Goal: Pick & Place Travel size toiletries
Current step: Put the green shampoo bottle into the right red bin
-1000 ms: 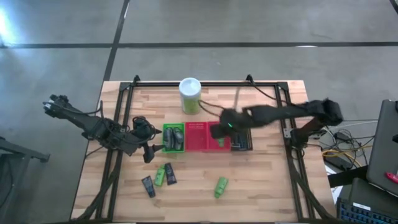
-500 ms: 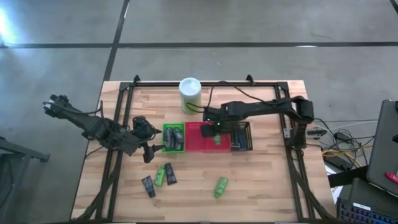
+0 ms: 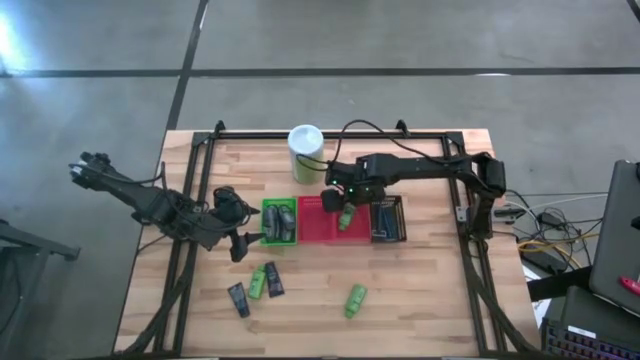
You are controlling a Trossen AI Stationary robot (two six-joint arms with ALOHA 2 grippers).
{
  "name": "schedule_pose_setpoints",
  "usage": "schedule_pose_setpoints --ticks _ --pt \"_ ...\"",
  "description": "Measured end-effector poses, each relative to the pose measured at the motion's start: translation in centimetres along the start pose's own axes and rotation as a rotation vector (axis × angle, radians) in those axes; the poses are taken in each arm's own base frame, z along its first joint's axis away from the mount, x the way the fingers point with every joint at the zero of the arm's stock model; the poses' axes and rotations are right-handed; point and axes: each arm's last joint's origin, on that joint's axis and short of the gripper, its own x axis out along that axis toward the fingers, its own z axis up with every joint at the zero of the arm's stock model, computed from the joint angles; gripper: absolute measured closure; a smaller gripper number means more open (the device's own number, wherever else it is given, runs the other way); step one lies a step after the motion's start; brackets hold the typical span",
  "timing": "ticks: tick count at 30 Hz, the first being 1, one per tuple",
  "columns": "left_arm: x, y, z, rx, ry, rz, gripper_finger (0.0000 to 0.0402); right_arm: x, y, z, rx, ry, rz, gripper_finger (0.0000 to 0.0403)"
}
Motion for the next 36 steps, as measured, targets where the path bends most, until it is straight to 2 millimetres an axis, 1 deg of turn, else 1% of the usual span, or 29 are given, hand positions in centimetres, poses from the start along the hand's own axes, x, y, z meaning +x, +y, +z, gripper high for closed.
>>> schedule_pose_setpoints --ticks 1,3,5,6,8,10,12,14,17,19,23,26,29,33,36 --pt "0.0 0.0 0.0 0.000 0.000 0.000 0.0078 -0.6 0.1 -0.4 -0.030 -0.004 -0.010 0.0125" --pt "0.0 0.0 0.0 0.000 0.002 -0.002 0.0078 -2.3 0.3 -1.9 -0.090 0.004 -0.031 0.0115" --pt "0.0 0.0 0.0 -0.001 0.004 -0.006 0.0078 -4.1 0.4 -3.8 -0.135 0.027 -0.041 0.0108" --pt "0.0 0.0 0.0 -0.002 0.005 -0.006 0.0078 -4.6 0.3 -4.9 -0.152 0.050 -0.062 0.0105" --pt "0.0 0.0 0.0 -0.005 0.004 -0.006 0.0078 -5.2 -0.1 -7.1 -0.123 0.109 -0.104 0.0104" --pt "0.0 0.0 0.0 -0.005 0.004 -0.006 0.0078 -5.1 -0.2 -9.4 -0.046 0.171 -0.127 0.0108" --pt "0.0 0.0 0.0 -0.005 0.004 -0.006 0.0078 -4.9 0.2 -11.7 0.020 0.206 -0.129 0.0114" --pt "0.0 0.0 0.0 0.001 0.003 -0.007 0.0078 -4.1 1.1 -14.2 0.077 0.213 -0.104 0.0122" --pt "0.0 0.0 0.0 0.023 0.003 -0.008 0.0078 -2.4 2.9 -17.3 0.168 0.191 -0.015 0.0132" --pt "0.0 0.0 0.0 0.044 0.003 -0.008 0.0078 -1.1 3.6 -18.7 0.249 0.171 -0.004 0.0136" --pt "0.0 -0.1 0.0 0.108 0.013 -0.019 0.0078 2.2 3.7 -21.0 0.365 0.166 -0.102 0.0140" --pt "0.0 0.0 -0.1 0.152 0.015 -0.020 0.0078 4.5 4.1 -22.2 0.406 0.195 -0.150 0.0137" --pt "0.0 0.0 -0.1 0.175 0.018 -0.023 0.0078 5.8 5.1 -22.8 0.418 0.203 -0.140 0.0129" --pt "0.0 0.1 -0.2 0.187 0.032 -0.020 0.0078 7.0 5.7 -23.2 0.446 0.200 -0.156 0.0121" --pt "0.0 0.1 -0.3 0.192 0.052 -0.029 0.0078 6.9 6.2 -23.3 0.453 0.205 -0.143 0.0116"
